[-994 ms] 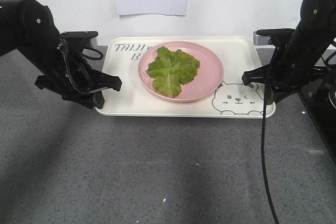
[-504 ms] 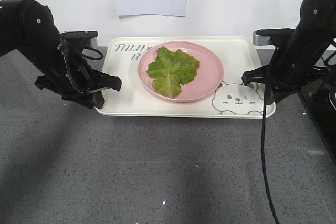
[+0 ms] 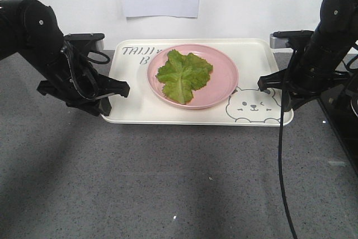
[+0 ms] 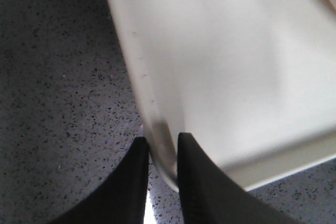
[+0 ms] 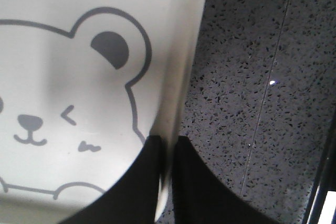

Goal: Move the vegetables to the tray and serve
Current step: 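Hold the tray above the grey counter while the base settles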

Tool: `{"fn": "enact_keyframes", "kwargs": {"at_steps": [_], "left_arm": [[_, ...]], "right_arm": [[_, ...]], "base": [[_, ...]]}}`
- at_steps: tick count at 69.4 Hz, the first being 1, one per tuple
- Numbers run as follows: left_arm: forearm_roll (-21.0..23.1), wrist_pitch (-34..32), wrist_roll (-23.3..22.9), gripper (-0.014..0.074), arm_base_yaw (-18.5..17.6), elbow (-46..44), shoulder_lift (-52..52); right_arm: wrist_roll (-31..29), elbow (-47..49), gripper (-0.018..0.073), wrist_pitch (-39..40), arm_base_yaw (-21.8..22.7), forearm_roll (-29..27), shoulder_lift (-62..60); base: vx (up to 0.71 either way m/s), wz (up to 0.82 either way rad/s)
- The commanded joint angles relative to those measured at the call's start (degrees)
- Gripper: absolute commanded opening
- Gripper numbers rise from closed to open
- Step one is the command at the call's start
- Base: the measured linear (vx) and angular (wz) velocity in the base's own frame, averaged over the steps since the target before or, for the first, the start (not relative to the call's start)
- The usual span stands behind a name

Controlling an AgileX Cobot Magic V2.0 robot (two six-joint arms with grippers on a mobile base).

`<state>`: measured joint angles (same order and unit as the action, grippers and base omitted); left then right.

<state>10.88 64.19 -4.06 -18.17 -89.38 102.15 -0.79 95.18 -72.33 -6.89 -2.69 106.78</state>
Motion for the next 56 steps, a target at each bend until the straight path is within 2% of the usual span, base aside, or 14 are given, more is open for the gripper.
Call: {"fn": "enact_keyframes", "kwargs": {"at_steps": [1,56], "left_arm": [[7.30,-4.14,1.26,-0.0008,-1.46,-1.81,-3.23],[7.30,-4.14,1.26,-0.0008,-1.46,-1.81,-3.23]], "right_arm": [[-2.20,1.55,-0.0008,0.46,-1.04,-5.39,-3.20],[-2.20,1.55,-0.0008,0.46,-1.04,-5.39,-3.20]], "base": [[0.00,0.00],[0.00,0.00]]}}
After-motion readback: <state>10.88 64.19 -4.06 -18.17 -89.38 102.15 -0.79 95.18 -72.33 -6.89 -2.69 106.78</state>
